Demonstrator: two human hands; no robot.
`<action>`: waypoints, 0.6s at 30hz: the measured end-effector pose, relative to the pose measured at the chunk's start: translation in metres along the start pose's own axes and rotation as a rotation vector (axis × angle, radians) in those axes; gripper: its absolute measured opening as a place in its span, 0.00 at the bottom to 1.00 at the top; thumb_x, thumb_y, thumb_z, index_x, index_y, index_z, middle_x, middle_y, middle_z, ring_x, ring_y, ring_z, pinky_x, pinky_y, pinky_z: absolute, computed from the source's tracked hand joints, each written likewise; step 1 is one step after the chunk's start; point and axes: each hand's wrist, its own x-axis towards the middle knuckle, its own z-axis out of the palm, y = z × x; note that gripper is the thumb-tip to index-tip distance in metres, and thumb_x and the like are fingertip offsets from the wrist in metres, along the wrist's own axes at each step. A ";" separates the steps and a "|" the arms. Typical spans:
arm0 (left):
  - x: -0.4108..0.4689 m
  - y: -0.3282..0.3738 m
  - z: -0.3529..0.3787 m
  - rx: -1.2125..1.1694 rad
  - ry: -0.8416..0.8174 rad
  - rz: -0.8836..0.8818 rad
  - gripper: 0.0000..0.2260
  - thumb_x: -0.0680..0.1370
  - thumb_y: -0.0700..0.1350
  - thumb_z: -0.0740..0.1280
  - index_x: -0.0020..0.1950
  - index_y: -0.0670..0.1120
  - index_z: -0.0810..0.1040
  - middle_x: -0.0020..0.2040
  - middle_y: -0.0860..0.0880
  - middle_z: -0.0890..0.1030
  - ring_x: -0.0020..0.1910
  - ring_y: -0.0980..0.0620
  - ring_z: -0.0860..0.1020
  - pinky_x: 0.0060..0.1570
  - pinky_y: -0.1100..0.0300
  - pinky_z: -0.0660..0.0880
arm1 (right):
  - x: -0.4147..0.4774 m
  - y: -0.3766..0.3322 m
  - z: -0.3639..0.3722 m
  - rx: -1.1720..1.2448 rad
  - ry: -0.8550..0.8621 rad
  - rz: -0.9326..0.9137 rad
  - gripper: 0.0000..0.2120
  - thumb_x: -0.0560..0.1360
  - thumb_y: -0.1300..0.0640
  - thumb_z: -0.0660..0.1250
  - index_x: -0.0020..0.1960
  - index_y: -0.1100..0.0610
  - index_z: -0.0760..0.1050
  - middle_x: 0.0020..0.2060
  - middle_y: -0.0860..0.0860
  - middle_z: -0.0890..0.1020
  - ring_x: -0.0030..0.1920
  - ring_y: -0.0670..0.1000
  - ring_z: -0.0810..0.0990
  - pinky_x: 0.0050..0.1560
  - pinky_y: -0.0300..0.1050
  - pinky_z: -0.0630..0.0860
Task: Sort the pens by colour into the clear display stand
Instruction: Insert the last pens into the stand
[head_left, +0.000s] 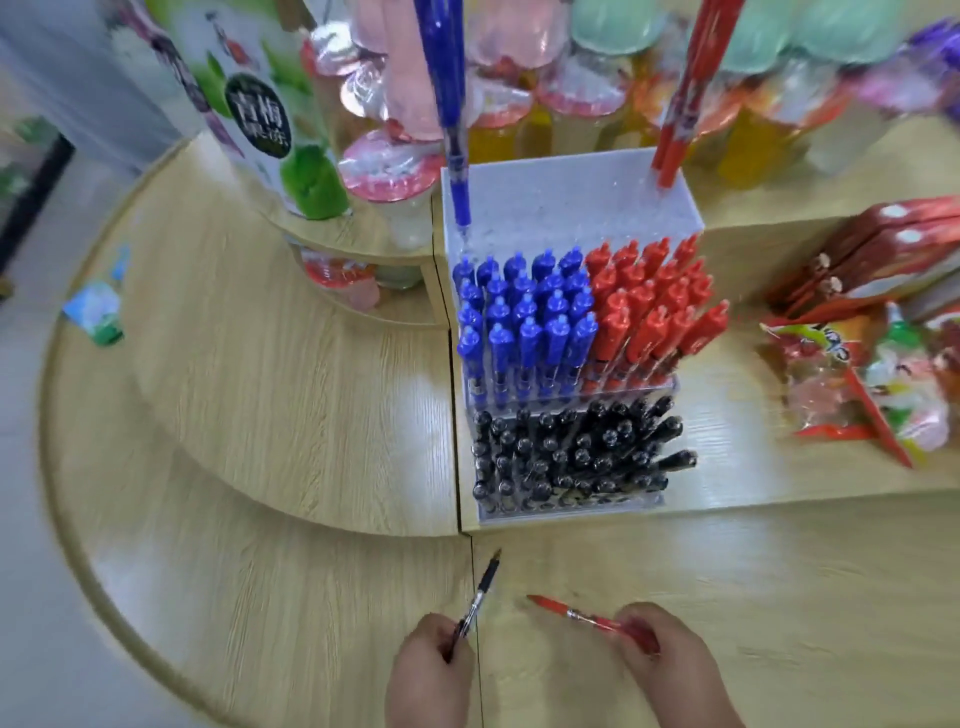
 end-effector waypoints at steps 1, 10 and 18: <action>-0.006 0.006 -0.011 -0.023 0.018 0.046 0.15 0.71 0.40 0.72 0.34 0.57 0.72 0.30 0.57 0.80 0.31 0.61 0.78 0.33 0.73 0.69 | -0.008 -0.002 -0.019 0.074 0.029 0.028 0.19 0.66 0.63 0.79 0.39 0.38 0.79 0.34 0.40 0.83 0.34 0.40 0.81 0.40 0.29 0.74; -0.064 0.085 -0.090 -0.025 0.002 0.531 0.17 0.65 0.38 0.78 0.39 0.62 0.83 0.37 0.59 0.84 0.38 0.60 0.83 0.46 0.62 0.80 | -0.047 -0.037 -0.169 0.473 0.352 -0.076 0.15 0.70 0.66 0.75 0.42 0.45 0.84 0.36 0.49 0.85 0.36 0.53 0.85 0.47 0.50 0.80; -0.092 0.182 -0.088 0.056 0.016 0.892 0.19 0.66 0.40 0.79 0.42 0.65 0.81 0.44 0.64 0.82 0.38 0.63 0.80 0.40 0.72 0.75 | -0.049 -0.087 -0.226 0.544 0.508 -0.348 0.10 0.73 0.58 0.73 0.50 0.44 0.82 0.41 0.42 0.84 0.41 0.44 0.84 0.38 0.30 0.75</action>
